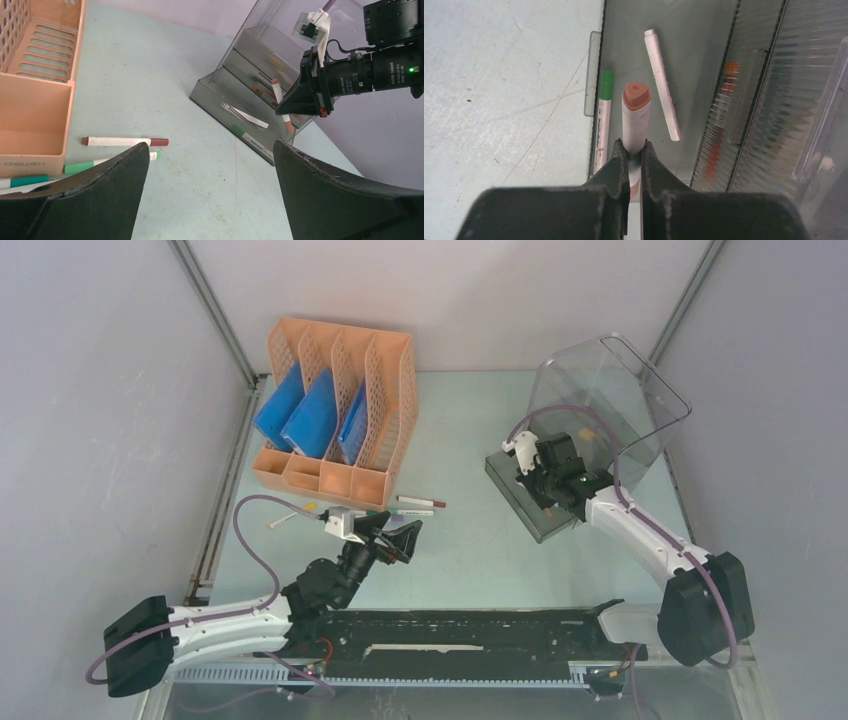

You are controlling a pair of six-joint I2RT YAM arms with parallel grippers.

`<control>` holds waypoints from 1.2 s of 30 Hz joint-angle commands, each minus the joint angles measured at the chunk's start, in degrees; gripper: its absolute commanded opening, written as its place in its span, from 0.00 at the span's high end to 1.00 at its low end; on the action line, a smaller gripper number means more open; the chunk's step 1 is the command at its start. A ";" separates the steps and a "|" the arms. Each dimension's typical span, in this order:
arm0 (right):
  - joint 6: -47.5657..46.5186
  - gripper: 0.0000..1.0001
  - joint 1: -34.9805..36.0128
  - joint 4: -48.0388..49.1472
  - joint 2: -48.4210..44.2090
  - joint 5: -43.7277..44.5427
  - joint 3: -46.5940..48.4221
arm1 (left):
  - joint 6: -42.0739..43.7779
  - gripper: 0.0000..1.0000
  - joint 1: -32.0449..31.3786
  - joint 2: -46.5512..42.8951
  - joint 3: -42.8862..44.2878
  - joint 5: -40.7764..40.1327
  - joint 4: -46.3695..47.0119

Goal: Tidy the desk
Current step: Place the stationery in the drawer.

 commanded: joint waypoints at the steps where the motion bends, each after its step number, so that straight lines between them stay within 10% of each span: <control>1: 0.97 0.94 -0.13 2.37 1.99 2.42 1.05 | 0.94 0.00 0.09 -1.25 -0.75 -2.44 -0.34; 36: 1.74 0.76 1.67 -0.11 13.04 2.23 3.15 | 0.04 0.00 0.18 -3.31 -2.10 -3.94 -2.18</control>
